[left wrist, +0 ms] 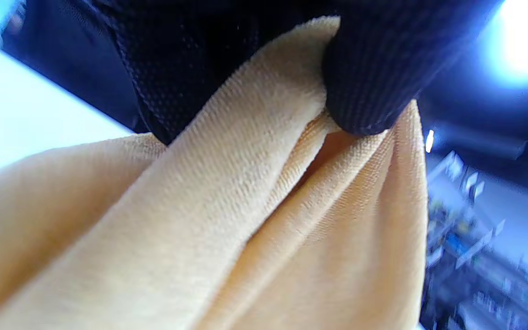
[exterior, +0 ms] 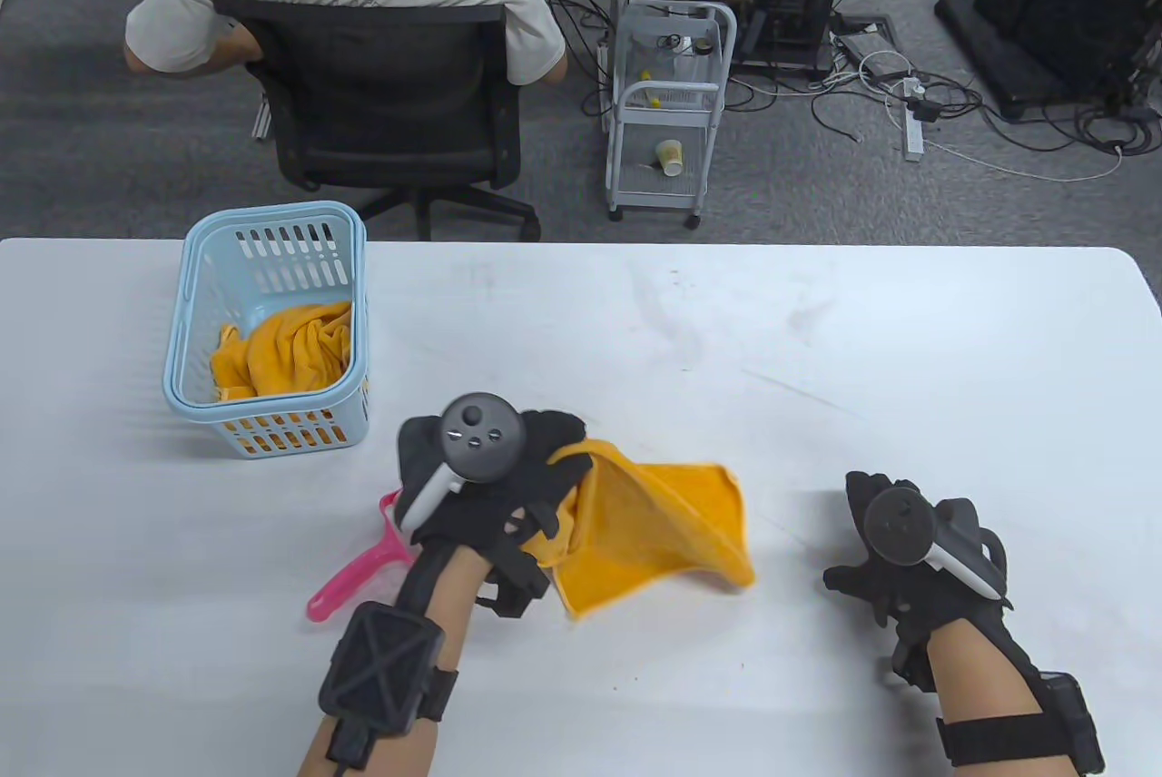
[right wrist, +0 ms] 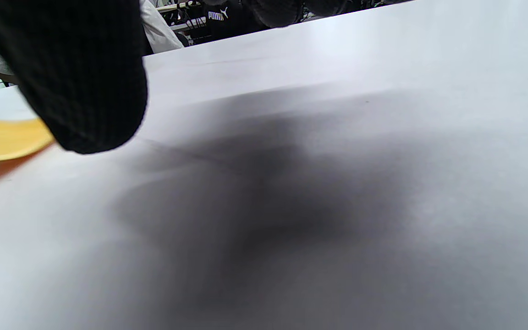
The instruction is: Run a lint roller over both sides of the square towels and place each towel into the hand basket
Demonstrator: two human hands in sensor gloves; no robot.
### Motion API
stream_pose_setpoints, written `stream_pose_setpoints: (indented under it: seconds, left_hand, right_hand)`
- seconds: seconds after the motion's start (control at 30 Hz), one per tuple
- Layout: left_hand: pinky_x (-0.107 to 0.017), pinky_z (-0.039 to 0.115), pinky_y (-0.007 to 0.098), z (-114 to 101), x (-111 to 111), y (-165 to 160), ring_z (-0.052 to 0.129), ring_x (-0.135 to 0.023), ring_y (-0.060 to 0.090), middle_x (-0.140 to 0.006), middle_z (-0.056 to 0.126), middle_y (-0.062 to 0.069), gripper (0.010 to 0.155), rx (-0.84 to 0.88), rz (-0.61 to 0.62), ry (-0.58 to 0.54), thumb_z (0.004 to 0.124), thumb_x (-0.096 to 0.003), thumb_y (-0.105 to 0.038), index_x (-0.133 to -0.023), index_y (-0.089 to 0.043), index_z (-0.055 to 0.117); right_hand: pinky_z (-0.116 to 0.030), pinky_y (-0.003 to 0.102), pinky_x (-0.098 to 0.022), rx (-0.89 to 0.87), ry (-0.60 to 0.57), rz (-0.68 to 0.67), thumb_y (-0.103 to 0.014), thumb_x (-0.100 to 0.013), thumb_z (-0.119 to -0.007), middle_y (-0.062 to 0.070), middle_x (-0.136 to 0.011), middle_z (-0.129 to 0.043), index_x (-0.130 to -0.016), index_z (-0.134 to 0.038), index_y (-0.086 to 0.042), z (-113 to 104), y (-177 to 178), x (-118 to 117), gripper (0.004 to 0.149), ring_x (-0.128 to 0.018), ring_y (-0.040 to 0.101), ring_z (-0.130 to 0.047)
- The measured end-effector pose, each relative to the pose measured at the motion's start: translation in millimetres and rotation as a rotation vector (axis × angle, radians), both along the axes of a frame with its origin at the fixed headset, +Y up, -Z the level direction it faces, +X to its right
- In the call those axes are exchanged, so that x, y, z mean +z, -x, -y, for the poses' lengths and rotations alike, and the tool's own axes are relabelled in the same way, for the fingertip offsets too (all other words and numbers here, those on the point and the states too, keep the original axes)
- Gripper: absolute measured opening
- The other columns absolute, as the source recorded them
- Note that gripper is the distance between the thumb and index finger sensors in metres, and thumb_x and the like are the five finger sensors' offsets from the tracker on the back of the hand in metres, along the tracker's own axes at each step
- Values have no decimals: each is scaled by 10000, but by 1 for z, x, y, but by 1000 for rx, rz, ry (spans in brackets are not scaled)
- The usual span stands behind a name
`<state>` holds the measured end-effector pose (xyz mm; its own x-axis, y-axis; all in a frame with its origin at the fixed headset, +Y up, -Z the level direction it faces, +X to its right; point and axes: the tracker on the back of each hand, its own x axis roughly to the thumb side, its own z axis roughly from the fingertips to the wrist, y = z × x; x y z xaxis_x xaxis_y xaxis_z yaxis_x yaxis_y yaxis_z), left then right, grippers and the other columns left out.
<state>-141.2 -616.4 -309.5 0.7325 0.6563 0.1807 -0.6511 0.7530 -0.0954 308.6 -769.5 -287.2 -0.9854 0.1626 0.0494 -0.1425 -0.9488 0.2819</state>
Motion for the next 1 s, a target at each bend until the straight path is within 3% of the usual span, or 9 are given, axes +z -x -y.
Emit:
stream_pose_setpoints:
  seconds: [0.2,0.3,0.37,0.43,0.53,0.7,0.77,0.87,1.0]
  left_hand:
    - [-618,928,394,-105,11,87,937,-785,188,-942,785,-32,449,164,-265,-289,890,-500,-406,-901,-343,699]
    - [-633,927,384,-135,19,121,930,-805,181,-957,765,-38,457,167,-434,-441,895,-503,-389,-905,-348,682]
    - [-653,915,379,-141,16,139,913,-826,173,-969,744,-48,462,129,-514,-478,894,-507,-385,-908,-357,665]
    - [-672,899,379,-134,7,148,890,-847,169,-980,718,-55,465,92,-591,-480,891,-512,-374,-906,-364,645]
    - [-699,876,379,-104,-17,156,856,-875,163,-994,682,-66,471,-87,-700,-431,886,-514,-351,-901,-374,619]
    - [-699,819,426,-17,-58,165,848,-970,263,-1073,694,-12,429,-348,-712,-106,846,-525,-276,-931,-336,718]
    - [-716,712,486,11,-66,165,669,-1069,360,-1166,580,34,485,-386,-593,52,795,-536,-368,-1006,-302,692]
    - [-727,648,536,24,-64,160,585,-1084,406,-1183,533,72,523,-389,-596,44,781,-529,-431,-1024,-297,675]
    - [-740,552,602,20,-53,145,504,-1102,439,-1200,477,91,553,-432,-528,8,757,-530,-451,-1047,-297,633]
  right_hand:
    - [-399,734,-700,-4,5,3,-533,-406,-929,203,-1168,-311,-1113,-218,-148,0,-1,0,1074,-1062,513,-287]
    - [-400,735,-699,-2,13,5,-532,-407,-929,205,-1168,-313,-1113,-222,-145,1,0,1,1071,-1061,517,-289]
    - [-401,734,-699,-3,18,2,-534,-407,-928,206,-1167,-314,-1113,-222,-144,1,1,0,1072,-1060,518,-290]
    - [-401,734,-698,-3,22,-1,-534,-408,-928,208,-1167,-314,-1114,-222,-144,2,1,0,1071,-1060,518,-289]
    - [-401,735,-697,-1,31,-5,-534,-408,-929,209,-1167,-314,-1114,-223,-143,2,1,1,1072,-1059,520,-290]
    - [-399,737,-696,-6,27,-14,-537,-409,-927,213,-1168,-307,-1116,-221,-141,-1,3,1,1075,-1057,524,-284]
    - [-401,737,-695,-5,23,-16,-538,-409,-927,214,-1168,-309,-1117,-220,-141,-3,4,1,1076,-1057,525,-285]
    - [-401,737,-694,-4,23,-19,-539,-410,-926,215,-1168,-308,-1116,-221,-141,-2,4,1,1075,-1056,525,-285]
    - [-399,738,-694,-2,31,-23,-538,-412,-926,217,-1168,-305,-1117,-221,-140,-2,5,0,1074,-1056,527,-283]
